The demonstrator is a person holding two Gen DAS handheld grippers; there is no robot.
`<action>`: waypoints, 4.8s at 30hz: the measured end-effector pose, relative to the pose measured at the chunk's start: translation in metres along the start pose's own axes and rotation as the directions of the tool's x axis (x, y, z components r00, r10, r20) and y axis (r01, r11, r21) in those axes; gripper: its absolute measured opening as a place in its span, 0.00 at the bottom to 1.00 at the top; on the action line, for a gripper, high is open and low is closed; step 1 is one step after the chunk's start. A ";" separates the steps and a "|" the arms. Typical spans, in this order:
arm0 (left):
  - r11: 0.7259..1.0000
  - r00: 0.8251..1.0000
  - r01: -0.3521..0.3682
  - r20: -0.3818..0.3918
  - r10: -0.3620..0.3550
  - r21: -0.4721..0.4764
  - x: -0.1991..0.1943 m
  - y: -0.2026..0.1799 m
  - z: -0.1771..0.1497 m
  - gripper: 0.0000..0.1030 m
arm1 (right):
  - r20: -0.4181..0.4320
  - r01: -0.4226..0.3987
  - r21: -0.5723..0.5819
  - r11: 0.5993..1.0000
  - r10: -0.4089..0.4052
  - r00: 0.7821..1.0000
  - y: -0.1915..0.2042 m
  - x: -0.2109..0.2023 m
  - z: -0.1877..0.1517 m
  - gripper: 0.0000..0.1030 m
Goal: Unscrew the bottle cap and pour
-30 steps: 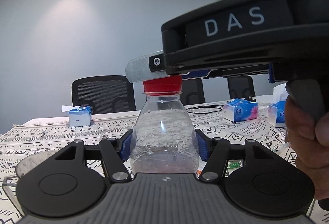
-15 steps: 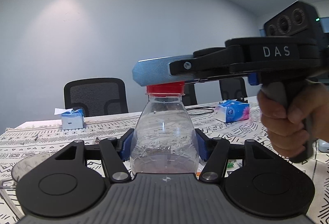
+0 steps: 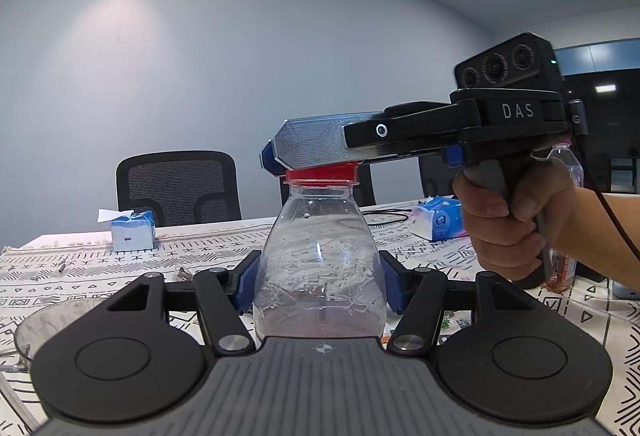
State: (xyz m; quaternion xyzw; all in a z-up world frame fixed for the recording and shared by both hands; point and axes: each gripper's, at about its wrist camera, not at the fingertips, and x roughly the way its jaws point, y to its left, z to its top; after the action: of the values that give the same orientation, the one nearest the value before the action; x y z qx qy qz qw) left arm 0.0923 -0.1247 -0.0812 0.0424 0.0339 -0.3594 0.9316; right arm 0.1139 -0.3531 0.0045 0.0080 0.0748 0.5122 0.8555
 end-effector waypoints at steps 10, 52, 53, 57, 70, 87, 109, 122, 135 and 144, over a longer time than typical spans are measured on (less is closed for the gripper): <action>1.000 1.000 -0.016 0.001 0.016 -0.017 0.001 0.001 0.000 0.57 | -0.014 0.582 0.085 0.809 -0.583 0.812 0.081 0.028 -0.019 0.54; 0.999 0.999 -0.033 -0.002 0.033 0.026 0.005 -0.011 0.003 0.56 | 0.098 0.664 0.117 0.739 -0.674 0.732 0.095 0.045 -0.027 0.33; 0.999 0.999 -0.032 -0.003 0.032 0.027 0.005 -0.012 0.003 0.56 | 0.103 0.657 0.109 0.746 -0.666 0.739 0.094 0.043 -0.027 0.33; 0.999 1.000 -0.026 -0.003 0.026 0.026 0.004 -0.012 0.003 0.56 | 0.124 0.626 0.098 0.774 -0.634 0.764 0.091 0.038 -0.031 0.33; 1.000 1.000 0.017 -0.008 -0.017 -0.002 0.007 -0.004 0.002 0.56 | 0.089 0.485 0.003 0.875 -0.483 0.871 0.075 0.029 -0.025 0.33; 0.998 0.999 -0.053 -0.004 0.052 -0.016 0.006 -0.008 0.003 0.56 | -0.007 0.756 0.035 0.654 -0.756 0.655 0.117 0.070 -0.006 0.32; 1.000 1.000 -0.020 0.010 0.020 -0.001 0.001 -0.009 0.005 0.55 | 0.010 0.296 0.014 0.955 -0.296 0.955 0.050 0.012 -0.008 0.33; 0.998 0.998 -0.065 0.013 0.065 0.017 -0.006 -0.018 0.004 0.55 | 0.079 0.762 -0.061 0.645 -0.758 0.647 0.139 0.069 -0.027 0.56; 0.998 0.998 -0.058 0.007 0.058 0.012 -0.005 -0.018 0.004 0.55 | 0.038 0.733 0.042 0.679 -0.734 0.678 0.110 0.065 -0.022 0.33; 0.998 0.999 -0.051 -0.007 0.051 -0.032 -0.012 -0.017 0.008 0.55 | 0.034 0.524 -0.005 0.852 -0.523 0.851 0.072 0.051 -0.019 0.32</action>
State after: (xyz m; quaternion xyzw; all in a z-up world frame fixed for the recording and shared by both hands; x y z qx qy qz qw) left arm 0.0722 -0.1299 -0.0729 0.0296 0.0415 -0.3348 0.9409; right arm 0.0719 -0.2753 -0.0136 -0.0107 0.0571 0.2604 0.9638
